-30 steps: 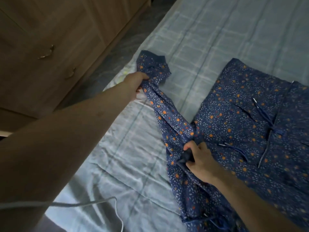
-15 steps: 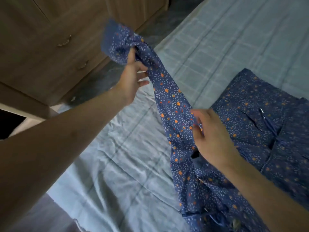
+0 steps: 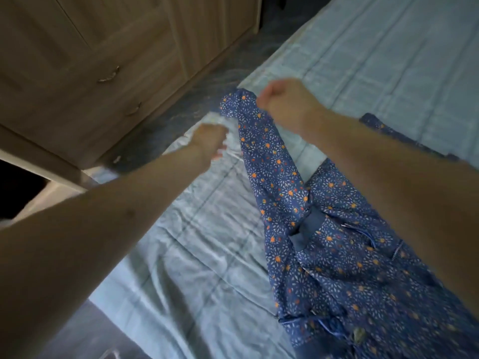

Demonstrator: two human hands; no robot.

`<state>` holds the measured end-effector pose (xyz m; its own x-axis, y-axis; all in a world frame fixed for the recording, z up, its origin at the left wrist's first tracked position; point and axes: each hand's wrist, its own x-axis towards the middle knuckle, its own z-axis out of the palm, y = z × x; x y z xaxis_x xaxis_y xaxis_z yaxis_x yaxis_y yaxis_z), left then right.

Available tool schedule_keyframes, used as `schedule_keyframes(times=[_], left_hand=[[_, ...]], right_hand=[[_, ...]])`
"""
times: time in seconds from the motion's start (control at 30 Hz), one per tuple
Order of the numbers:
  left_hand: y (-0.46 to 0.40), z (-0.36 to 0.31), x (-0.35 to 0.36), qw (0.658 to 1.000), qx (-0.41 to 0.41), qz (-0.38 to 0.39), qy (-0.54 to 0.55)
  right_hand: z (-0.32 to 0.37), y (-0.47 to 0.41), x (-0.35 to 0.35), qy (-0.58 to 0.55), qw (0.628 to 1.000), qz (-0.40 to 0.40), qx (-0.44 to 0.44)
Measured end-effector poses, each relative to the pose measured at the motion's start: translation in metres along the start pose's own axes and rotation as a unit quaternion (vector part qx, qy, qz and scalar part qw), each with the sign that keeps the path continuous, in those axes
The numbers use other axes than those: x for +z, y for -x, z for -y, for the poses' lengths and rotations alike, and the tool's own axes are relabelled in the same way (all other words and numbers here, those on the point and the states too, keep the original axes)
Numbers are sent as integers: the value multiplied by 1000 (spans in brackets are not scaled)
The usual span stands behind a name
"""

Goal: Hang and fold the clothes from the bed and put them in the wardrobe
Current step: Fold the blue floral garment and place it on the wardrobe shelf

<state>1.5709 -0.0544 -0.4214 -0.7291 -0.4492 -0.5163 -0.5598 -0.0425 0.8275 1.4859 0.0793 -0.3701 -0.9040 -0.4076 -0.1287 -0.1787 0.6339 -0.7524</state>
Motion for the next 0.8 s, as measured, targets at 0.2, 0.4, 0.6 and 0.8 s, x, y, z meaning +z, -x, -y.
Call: schedule_keyframes(times=[0.2, 0.4, 0.6, 0.8], left_hand=[[-14, 73, 39, 990, -45, 69, -113], [-43, 76, 61, 998, 15, -12, -59], [-108, 54, 55, 996, -20, -72, 39], [-139, 17, 48, 984, 4, -98, 147]], right_hand=[[-100, 88, 43, 249, 939, 228, 69], [-137, 111, 66, 241, 943, 206, 105], [-134, 69, 75, 309, 919, 211, 127], [-151, 60, 89, 370, 891, 214, 150]])
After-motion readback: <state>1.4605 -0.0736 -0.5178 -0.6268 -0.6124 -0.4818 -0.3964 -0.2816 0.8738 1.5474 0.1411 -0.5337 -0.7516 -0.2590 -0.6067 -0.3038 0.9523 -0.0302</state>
